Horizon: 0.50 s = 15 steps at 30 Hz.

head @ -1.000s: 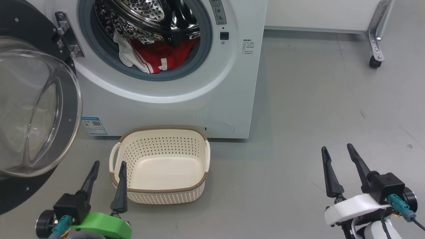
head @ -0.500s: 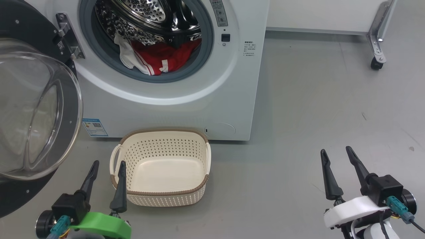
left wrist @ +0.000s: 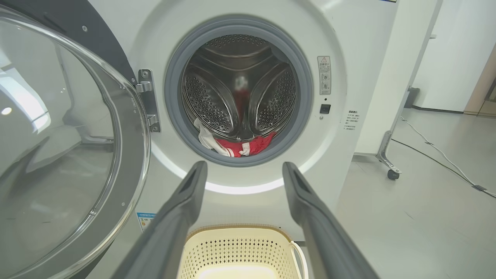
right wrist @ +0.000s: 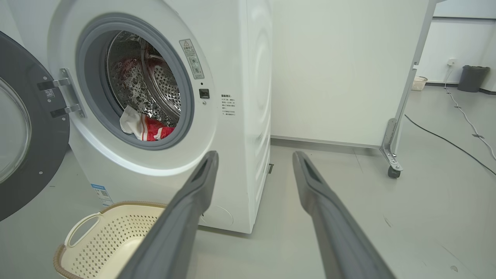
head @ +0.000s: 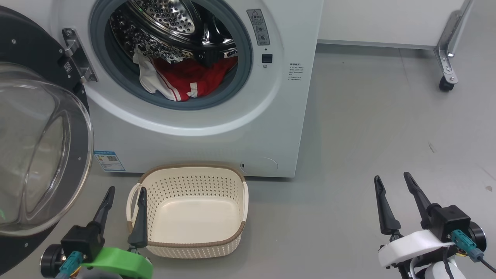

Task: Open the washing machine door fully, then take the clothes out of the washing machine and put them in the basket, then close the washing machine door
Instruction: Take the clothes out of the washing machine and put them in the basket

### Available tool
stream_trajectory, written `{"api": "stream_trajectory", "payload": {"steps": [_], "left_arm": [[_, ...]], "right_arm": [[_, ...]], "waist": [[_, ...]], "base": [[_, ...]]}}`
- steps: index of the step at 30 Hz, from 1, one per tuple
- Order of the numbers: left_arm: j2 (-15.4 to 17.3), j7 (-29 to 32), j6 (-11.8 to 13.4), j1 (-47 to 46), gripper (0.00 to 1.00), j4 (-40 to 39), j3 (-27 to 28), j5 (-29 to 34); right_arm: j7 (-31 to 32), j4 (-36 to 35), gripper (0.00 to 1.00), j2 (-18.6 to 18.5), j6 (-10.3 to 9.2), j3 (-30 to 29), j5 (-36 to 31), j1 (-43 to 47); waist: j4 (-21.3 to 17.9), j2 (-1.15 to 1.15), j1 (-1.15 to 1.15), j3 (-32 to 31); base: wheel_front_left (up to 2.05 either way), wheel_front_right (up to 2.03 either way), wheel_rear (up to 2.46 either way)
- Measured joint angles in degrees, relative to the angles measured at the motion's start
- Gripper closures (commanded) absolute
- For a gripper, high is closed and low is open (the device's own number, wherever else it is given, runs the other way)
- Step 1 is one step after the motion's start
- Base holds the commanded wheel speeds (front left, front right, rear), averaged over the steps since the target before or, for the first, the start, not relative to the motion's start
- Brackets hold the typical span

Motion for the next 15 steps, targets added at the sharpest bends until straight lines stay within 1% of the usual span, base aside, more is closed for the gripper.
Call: {"api": "stream_trajectory", "payload": {"steps": [8,15], "left_arm": [[-0.01,0.0,-0.02,0.01,0.0,-0.48,0.0,0.41],[-0.02,0.0,-0.02,0.01,0.0,-0.68,0.01,0.51]], "right_arm": [[0.0,0.01,0.0,0.0,0.0,-0.03,-0.04,0.02],[0.0,0.0,0.0,0.03,0.0,-0.07,-0.05,0.02]], "waist": [[0.3,0.0,0.0,0.58],[0.38,0.0,0.0,1.06]], "base": [[1.1,-1.1,0.0],[0.79,-0.79,0.0]]}}
